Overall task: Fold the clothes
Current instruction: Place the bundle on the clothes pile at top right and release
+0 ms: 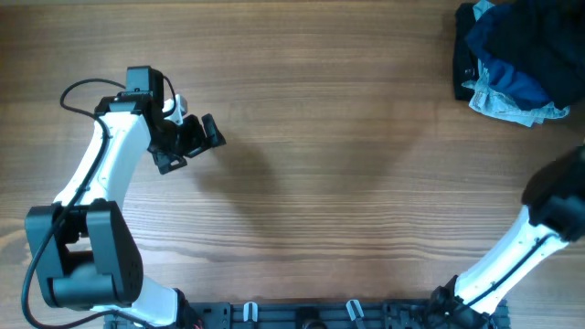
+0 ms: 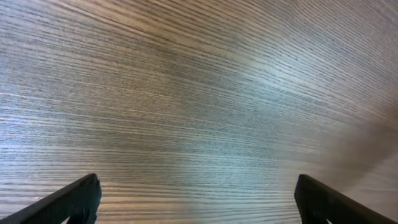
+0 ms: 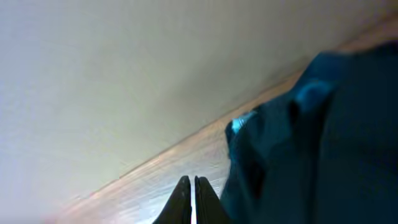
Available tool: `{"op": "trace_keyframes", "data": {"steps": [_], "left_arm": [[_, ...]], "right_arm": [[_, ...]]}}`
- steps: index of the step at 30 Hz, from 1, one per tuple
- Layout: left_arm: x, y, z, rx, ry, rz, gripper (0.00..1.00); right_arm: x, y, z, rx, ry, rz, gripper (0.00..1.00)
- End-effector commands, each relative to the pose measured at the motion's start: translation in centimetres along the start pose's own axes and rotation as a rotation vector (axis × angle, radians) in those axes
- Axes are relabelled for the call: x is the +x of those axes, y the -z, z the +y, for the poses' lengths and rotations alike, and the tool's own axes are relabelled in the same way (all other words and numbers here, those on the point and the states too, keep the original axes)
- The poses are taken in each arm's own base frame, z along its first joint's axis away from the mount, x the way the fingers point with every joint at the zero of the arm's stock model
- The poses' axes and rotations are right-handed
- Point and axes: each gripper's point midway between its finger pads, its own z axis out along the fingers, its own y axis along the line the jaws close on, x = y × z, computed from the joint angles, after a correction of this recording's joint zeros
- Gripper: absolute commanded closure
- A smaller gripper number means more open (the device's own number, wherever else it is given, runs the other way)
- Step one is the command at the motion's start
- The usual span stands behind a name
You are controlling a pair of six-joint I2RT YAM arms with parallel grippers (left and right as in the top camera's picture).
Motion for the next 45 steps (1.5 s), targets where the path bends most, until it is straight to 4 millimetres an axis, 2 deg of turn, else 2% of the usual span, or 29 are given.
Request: {"op": "trace_keyframes", "data": {"steps": [1, 3, 4, 6, 8, 13, 14, 16, 18, 19, 20, 23, 24, 26, 28, 29, 30, 31, 32, 33, 34, 35, 36, 37, 38, 41, 45], "left_arm": [[-0.1, 0.4, -0.3, 0.021, 0.011, -0.003, 0.0], [-0.1, 0.4, -0.3, 0.021, 0.011, -0.003, 0.0], [-0.1, 0.4, -0.3, 0.021, 0.011, -0.003, 0.0], [0.0, 0.4, -0.3, 0.019, 0.012, 0.001, 0.0], [0.4, 0.4, -0.2, 0.014, 0.018, 0.016, 0.0], [0.3, 0.4, -0.2, 0.015, 0.017, 0.013, 0.0], [0.2, 0.4, -0.2, 0.017, 0.015, 0.008, 0.0], [0.2, 0.4, -0.2, 0.018, 0.015, 0.006, 0.0], [0.2, 0.4, -0.2, 0.017, 0.015, 0.008, 0.0], [0.2, 0.4, -0.2, 0.017, 0.015, 0.008, 0.0], [0.2, 0.4, -0.2, 0.018, 0.015, 0.007, 0.0], [0.1, 0.4, -0.2, 0.018, 0.014, 0.006, 0.0], [0.1, 0.4, -0.2, 0.018, 0.014, 0.006, 0.0], [0.2, 0.4, -0.2, 0.018, 0.015, 0.007, 0.0], [0.2, 0.4, -0.2, 0.018, 0.015, 0.007, 0.0], [0.2, 0.4, -0.2, 0.017, 0.015, 0.008, 0.0], [0.2, 0.4, -0.2, 0.017, 0.015, 0.009, 0.0], [0.3, 0.4, -0.2, 0.016, 0.016, 0.01, 0.0], [0.2, 0.4, -0.2, 0.016, 0.016, 0.01, 0.0], [0.2, 0.4, -0.2, 0.016, 0.016, 0.01, 0.0], [0.2, 0.4, -0.2, 0.016, 0.016, 0.009, 0.0], [0.2, 0.4, -0.2, 0.016, 0.016, 0.009, 0.0], [0.2, 0.4, -0.2, 0.017, 0.015, 0.008, 0.0], [0.1, 0.4, -0.2, 0.017, 0.014, 0.006, 0.0], [0.1, 0.4, -0.3, 0.019, 0.013, 0.003, 0.0], [0.1, 0.4, -0.3, 0.019, 0.013, 0.004, 0.0], [0.2, 0.4, -0.2, 0.017, 0.016, 0.009, 0.0]], "right_arm": [[2.2, -3.9, -6.0, 0.014, -0.186, 0.054, 0.96], [3.6, -6.7, -7.8, -0.067, -0.185, 0.08, 0.96], [4.6, -7.9, -8.0, -0.14, -0.191, 0.106, 0.96], [5.2, -8.5, -7.4, -0.232, -0.188, 0.126, 0.96], [3.4, -6.8, -4.5, -0.333, -0.124, 0.104, 0.96], [-2.2, 0.1, 3.3, -0.387, 0.0, -0.012, 0.94], [-2.7, 1.0, 4.2, -0.369, 0.005, -0.028, 0.93], [-2.0, 0.6, 4.3, -0.327, -0.021, -0.007, 0.92], [0.4, -0.9, 3.1, -0.243, -0.094, 0.065, 0.94], [2.6, -1.5, 2.0, -0.161, -0.153, 0.131, 0.96], [4.4, -2.1, 0.8, -0.065, -0.154, 0.17, 0.96], [7.8, -4.6, -3.0, 0.164, -0.053, 0.203, 0.96], [8.4, -5.1, -3.9, 0.194, -0.054, 0.207, 0.95], [11.2, -7.3, -6.6, 0.203, -0.111, 0.258, 0.95], [12.1, -8.5, -7.1, 0.159, -0.067, 0.284, 0.94], [11.9, -8.8, -6.8, 0.12, -0.011, 0.278, 0.94], [10.7, -8.3, -5.5, 0.067, 0.029, 0.259, 0.93], [8.8, -7.3, -3.3, -0.013, 0.064, 0.233, 0.93], [6.6, -5.7, -1.1, -0.08, 0.087, 0.191, 0.92], [5.2, -4.3, 0.2, -0.116, 0.101, 0.162, 0.91], [2.8, -2.0, 1.9, -0.137, 0.113, 0.108, 0.89], [0.7, 0.3, 3.0, -0.14, 0.144, 0.046, 0.87], [-0.7, 1.7, 3.7, -0.143, 0.166, 0.005, 0.85], [-2.2, 3.1, 3.8, -0.142, 0.161, -0.043, 0.77], [-3.2, 3.9, 3.0, -0.133, 0.125, -0.072, 0.76], [-3.4, 3.2, 0.5, -0.113, 0.105, -0.078, 0.75], [-0.6, -1.1, -4.9, -0.078, 0.025, -0.003, 0.74]]}}
